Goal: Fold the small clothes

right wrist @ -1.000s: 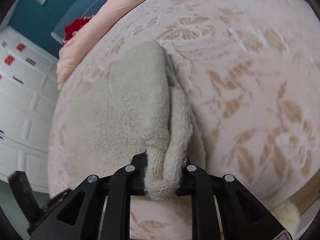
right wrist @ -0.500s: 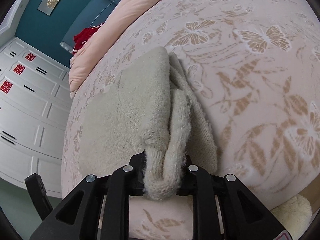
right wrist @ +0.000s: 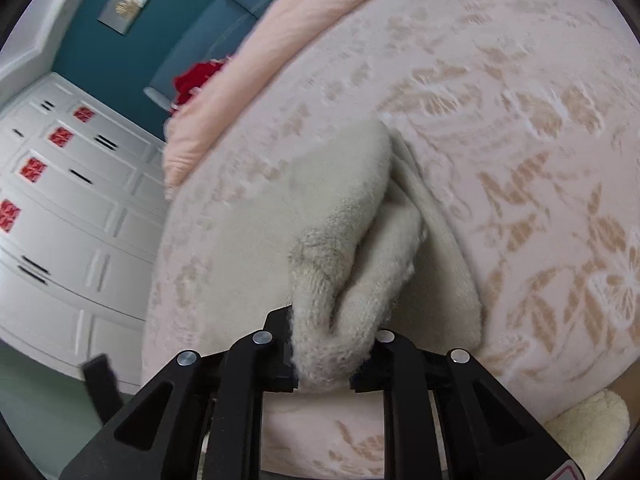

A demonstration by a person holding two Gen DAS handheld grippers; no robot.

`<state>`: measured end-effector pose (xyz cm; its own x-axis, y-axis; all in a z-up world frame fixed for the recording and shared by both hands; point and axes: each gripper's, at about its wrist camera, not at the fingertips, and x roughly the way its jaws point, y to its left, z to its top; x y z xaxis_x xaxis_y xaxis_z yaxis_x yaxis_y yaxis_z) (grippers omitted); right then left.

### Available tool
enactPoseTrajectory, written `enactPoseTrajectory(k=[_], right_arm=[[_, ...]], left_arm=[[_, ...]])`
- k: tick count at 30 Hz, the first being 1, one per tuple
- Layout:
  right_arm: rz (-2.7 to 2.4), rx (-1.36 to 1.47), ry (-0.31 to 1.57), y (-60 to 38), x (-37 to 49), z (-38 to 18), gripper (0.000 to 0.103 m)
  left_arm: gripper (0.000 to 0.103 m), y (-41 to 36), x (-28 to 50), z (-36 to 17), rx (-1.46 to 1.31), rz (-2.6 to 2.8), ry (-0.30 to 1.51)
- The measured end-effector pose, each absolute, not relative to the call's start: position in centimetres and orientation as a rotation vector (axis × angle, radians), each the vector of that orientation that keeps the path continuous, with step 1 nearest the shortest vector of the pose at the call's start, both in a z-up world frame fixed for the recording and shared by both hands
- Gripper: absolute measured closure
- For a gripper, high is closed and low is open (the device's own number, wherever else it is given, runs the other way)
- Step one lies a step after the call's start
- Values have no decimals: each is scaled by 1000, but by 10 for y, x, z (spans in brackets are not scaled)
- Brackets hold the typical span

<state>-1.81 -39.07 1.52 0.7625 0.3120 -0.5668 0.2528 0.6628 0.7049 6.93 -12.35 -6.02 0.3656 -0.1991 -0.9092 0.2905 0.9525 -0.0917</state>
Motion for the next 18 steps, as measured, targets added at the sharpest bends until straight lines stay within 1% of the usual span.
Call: enactPoseTrajectory(k=[2,3,4,7,8,9,10,11,12,13,15,17,18], right_arm=[[71,851,658,-395,-26,38,89],[51,815,660,-398,-27,38,89],[3,782,705,-402,-25,23,89],[-127,795,995,-417,-14,-65,89],[-122,836,989,-418,-19,-75,87],[-113,866,941,-418,-27,-70,85],[-114,862,911,-415,-33,-60,77],[-140,832,897,-411,-38,-48,75],[-167,784,888,-406,-43,-36,71],[-190,728,877,-398,-49,-24,64],[-190,596,859,-373,-59,-5,60],[-63,500,879,-338,-56,1,60],[30,464,910,-315,-52,-3,60]], left_arm=[[93,-120,70,-56,74,-328,1153],[93,-119,70,-55,62,-336,1155],[93,-119,70,-56,60,-341,1159],[92,-121,70,-64,72,-345,1186],[91,-121,69,-66,75,-355,1200],[90,-120,66,-68,83,-365,1210],[90,-118,62,-66,91,-372,1206],[90,-113,58,-64,95,-378,1194],[89,-106,54,-61,94,-389,1186],[87,-99,51,-58,90,-396,1181],[76,-80,45,-51,82,-373,1161],[70,-63,42,-43,60,-337,1142],[69,-54,42,-40,42,-324,1136]])
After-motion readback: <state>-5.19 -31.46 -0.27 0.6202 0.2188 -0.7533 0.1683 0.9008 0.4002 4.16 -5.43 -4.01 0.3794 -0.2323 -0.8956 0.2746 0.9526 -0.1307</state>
